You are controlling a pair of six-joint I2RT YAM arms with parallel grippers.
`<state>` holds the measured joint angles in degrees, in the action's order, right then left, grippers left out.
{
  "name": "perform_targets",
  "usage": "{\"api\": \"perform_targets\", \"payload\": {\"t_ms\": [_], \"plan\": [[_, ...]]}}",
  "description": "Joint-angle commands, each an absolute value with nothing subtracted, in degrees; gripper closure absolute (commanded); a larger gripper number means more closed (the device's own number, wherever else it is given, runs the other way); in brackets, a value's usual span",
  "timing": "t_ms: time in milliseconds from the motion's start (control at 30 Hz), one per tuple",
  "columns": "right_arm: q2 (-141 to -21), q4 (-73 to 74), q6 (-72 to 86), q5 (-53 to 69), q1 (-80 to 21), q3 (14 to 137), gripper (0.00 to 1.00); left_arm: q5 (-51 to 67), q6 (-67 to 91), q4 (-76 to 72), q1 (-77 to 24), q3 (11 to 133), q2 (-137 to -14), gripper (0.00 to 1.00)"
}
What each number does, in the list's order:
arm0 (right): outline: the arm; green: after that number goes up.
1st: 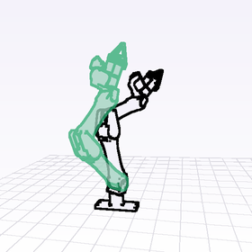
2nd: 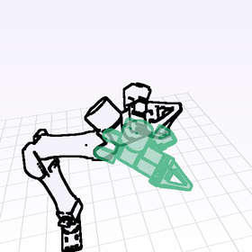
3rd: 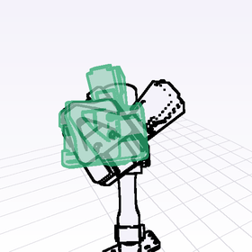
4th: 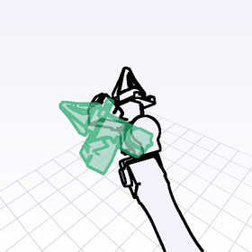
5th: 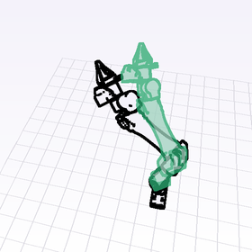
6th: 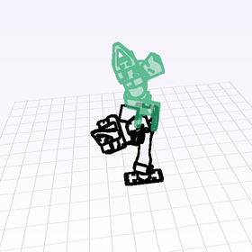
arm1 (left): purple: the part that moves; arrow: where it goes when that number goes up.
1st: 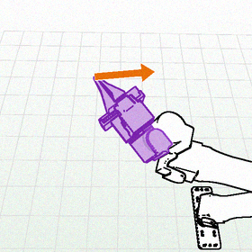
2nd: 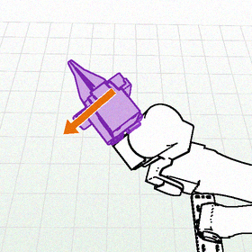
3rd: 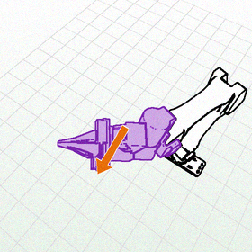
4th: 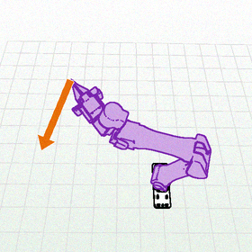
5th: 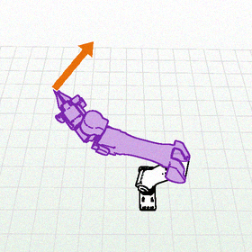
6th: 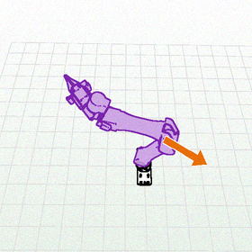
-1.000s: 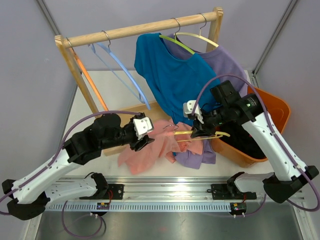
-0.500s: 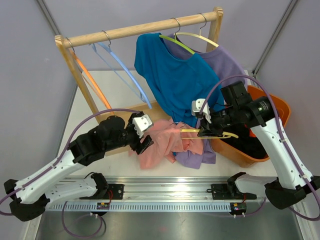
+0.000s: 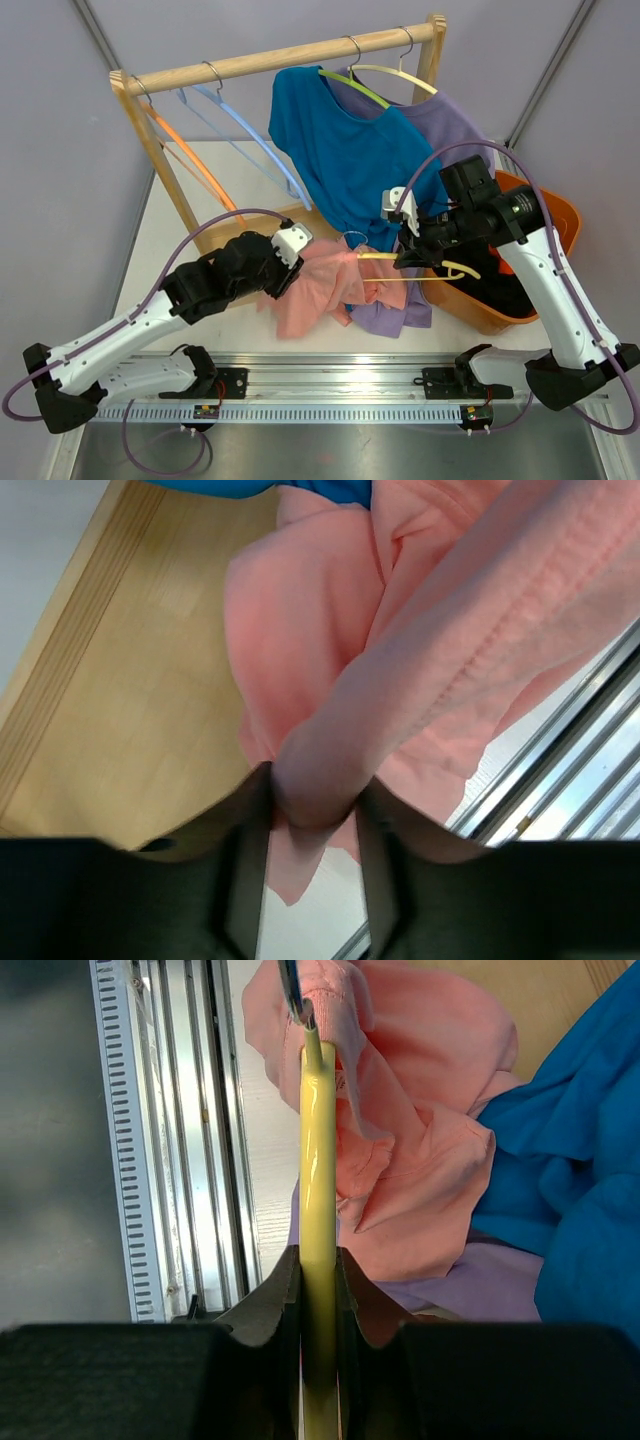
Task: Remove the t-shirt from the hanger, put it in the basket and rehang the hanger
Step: Remove the tshirt from the hanger
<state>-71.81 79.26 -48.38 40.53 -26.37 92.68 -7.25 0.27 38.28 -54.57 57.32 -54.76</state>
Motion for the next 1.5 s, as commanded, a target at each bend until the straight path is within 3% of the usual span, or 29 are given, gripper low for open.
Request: {"api": "perform_targets", "payload": {"t_ms": [0,33,133,400,600,833,933,1033,1200,1267,1467], "plan": [[-71.9,81.4,-46.5,42.2,-25.3,95.6,1.0,-8.6,2.5,36.0,-54.4,55.1,-53.3,0.69],[-72.1,81.5,-46.2,42.4,-25.3,95.7,1.0,-8.5,2.6,35.7,-54.4,54.8,-53.4,0.81],[-72.3,81.6,-46.2,41.8,-25.1,96.1,1.0,-8.5,3.3,35.3,-54.4,54.7,-54.1,1.0],[-72.4,83.5,-48.8,41.5,-20.1,96.3,1.0,-13.4,4.7,41.0,-52.3,54.1,-49.6,1.0],[-71.8,85.7,-52.2,43.0,-17.7,95.8,1.0,-14.1,5.1,43.2,-49.3,53.1,-45.4,0.91],[-71.5,86.0,-52.9,43.1,-16.5,96.1,1.0,-14.1,5.5,44.5,-47.4,52.2,-43.8,0.92],[-71.3,86.1,-52.9,43.4,-16.3,95.9,1.0,-14.1,5.6,44.6,-46.8,51.9,-43.2,0.79],[-70.9,86.1,-52.7,43.8,-16.2,95.6,1.0,-13.8,5.6,44.5,-46.4,51.4,-42.8,0.76],[-70.8,85.8,-52.2,44.0,-16.3,95.6,1.0,-12.0,5.5,44.3,-45.6,51.3,-43.1,0.86],[-70.9,85.6,-52.1,44.1,-16.3,95.7,1.0,-11.6,5.4,44.2,-45.5,51.2,-43.2,1.0],[-70.7,84.8,-51.1,44.3,-16.3,96.2,1.0,-9.4,6.0,42.8,-45.1,50.6,-42.9,1.0]]}}
